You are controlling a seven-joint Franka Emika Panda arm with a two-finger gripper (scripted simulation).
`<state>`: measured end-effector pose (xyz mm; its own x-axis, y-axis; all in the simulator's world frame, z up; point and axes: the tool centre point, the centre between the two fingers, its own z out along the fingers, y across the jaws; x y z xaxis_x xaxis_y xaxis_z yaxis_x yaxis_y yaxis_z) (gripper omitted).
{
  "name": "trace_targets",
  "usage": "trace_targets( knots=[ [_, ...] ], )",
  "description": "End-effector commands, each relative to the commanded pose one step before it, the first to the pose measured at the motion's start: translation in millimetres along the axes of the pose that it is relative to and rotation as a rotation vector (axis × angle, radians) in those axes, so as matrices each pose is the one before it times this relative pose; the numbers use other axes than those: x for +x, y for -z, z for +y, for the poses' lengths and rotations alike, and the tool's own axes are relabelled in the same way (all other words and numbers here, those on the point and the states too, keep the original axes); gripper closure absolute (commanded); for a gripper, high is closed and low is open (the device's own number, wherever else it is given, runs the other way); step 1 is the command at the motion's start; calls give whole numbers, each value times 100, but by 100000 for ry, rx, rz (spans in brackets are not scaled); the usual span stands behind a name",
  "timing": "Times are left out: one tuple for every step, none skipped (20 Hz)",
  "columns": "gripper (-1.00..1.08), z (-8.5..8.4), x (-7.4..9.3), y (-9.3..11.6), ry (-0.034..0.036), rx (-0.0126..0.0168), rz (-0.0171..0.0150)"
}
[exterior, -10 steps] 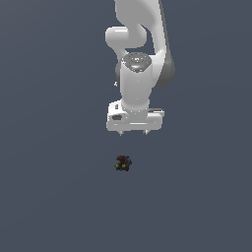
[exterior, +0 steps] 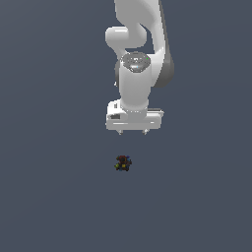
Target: Pick up the object and move it to a goal position.
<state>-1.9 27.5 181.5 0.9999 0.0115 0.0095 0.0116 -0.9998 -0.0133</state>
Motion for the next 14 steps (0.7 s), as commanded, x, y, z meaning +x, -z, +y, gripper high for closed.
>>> trace_targets(
  knots=[
    [-92,47,-111,59,-946,-19,-452],
    [-92,-2,-8,9,-154,9,-3],
    [-92,-4,9,-16,0,0,0],
    [-92,-7,7,9,157,1,64],
    [-92,8,20,-20,275,-12,27],
    [-92,6,23,-26,419,-22,17],
    [-92,13,28,-35,543,-31,3],
    [-92,16,33,-43,679,-40,-9],
    [-92,23,38,-52,807,-49,-19],
    [-92,29,43,-60,937,-57,-28],
    [-92,33,48,-67,1047,-62,-34],
    [-92,36,52,-74,1145,-67,-35],
    [-92,37,57,-81,1252,-70,-31],
    [-92,42,64,-90,1387,-76,-29]
  ],
)
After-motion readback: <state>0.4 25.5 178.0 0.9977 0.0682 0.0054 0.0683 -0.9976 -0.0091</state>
